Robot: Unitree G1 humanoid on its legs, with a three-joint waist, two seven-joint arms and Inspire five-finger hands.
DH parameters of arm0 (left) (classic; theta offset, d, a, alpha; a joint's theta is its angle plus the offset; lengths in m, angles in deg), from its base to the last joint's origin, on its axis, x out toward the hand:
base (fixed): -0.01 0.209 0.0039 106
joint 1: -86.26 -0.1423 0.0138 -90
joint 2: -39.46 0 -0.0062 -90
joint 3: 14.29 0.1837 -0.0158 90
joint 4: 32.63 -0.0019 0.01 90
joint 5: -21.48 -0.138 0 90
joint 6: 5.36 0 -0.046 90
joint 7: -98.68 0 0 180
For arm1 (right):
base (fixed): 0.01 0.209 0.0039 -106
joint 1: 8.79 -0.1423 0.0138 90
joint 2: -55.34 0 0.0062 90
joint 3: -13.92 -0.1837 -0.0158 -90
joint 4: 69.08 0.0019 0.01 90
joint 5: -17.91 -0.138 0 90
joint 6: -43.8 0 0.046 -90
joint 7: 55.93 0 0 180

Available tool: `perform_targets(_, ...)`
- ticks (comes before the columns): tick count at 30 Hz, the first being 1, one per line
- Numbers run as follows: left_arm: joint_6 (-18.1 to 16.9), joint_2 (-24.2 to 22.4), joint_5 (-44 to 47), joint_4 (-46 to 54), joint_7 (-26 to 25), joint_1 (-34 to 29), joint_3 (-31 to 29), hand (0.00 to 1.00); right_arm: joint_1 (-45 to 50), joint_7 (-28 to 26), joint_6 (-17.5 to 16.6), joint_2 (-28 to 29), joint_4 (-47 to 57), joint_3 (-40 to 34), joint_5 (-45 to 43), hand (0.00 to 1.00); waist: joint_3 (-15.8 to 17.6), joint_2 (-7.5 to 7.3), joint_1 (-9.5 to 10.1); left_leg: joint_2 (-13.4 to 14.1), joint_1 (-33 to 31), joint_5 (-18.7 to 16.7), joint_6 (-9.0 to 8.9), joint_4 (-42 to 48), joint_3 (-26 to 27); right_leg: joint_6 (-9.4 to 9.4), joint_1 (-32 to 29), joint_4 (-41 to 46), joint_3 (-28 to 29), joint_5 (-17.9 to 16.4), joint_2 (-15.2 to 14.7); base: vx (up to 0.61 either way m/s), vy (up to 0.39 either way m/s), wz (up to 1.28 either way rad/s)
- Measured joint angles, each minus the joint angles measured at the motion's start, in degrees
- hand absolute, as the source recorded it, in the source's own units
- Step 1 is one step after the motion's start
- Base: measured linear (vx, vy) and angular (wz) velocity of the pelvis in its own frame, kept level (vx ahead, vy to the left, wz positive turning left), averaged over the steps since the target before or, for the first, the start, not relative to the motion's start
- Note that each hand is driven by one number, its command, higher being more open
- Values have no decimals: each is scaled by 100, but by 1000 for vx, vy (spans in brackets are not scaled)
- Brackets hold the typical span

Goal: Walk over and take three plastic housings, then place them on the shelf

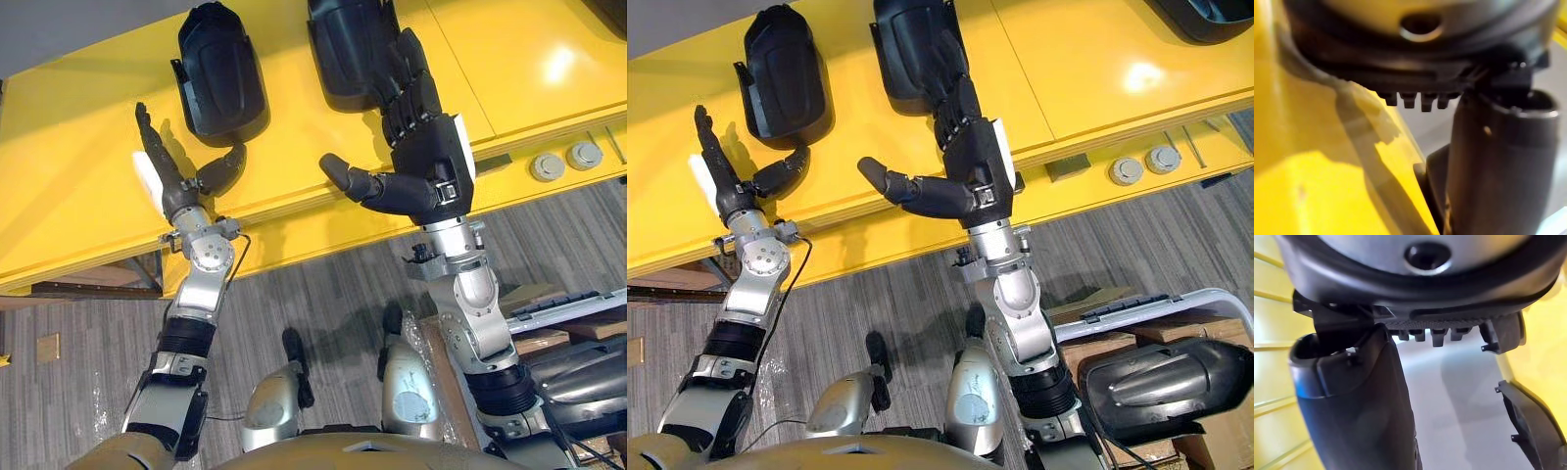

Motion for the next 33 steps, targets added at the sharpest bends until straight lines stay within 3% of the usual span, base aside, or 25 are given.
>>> perform_targets(14, -215, 65, 156, 193, 24, 16, -141, 100, -55, 53, 0, 79, 1, -7, 11, 100, 189, -81, -20, 4, 1, -1, 1, 23, 23, 7, -2, -2, 19, 5, 4, 0, 0, 0)
perform_targets(20, -241, -550, 237, 2618, 657, -1895, -24, 100, 494, 208, -15, 338, 66, -9, 189, 100, 186, -78, 23, 7, 46, -11, 16, -25, -177, -1, 208, -108, -184, -7, 1, 36, 1, 14)
perform_targets(25, -471, -668, 325, 3449, 1395, -3102, 130, 100, 1051, 565, -53, 312, 129, -40, 1147, 100, 148, -62, 226, 7, 294, -31, 17, -80, -339, 27, 654, -286, -410, -38, -3, 16, 7, 20)
perform_targets(29, -594, -653, 393, 3742, 1778, -3729, 26, 100, 1551, 529, -50, 168, 140, -191, 1549, 100, -359, -23, 356, -11, 409, -51, 8, -199, -431, 89, 949, -598, -593, 5, 8, 18, 4, 15)
perform_targets(33, -783, -627, 912, 3859, 2109, -3893, -92, 100, 1586, 286, -50, -208, 140, -345, 2190, 100, -719, -38, 426, -8, 587, -54, -1, -253, -511, 111, 1254, -751, -740, 21, 22, 37, -5, 11)
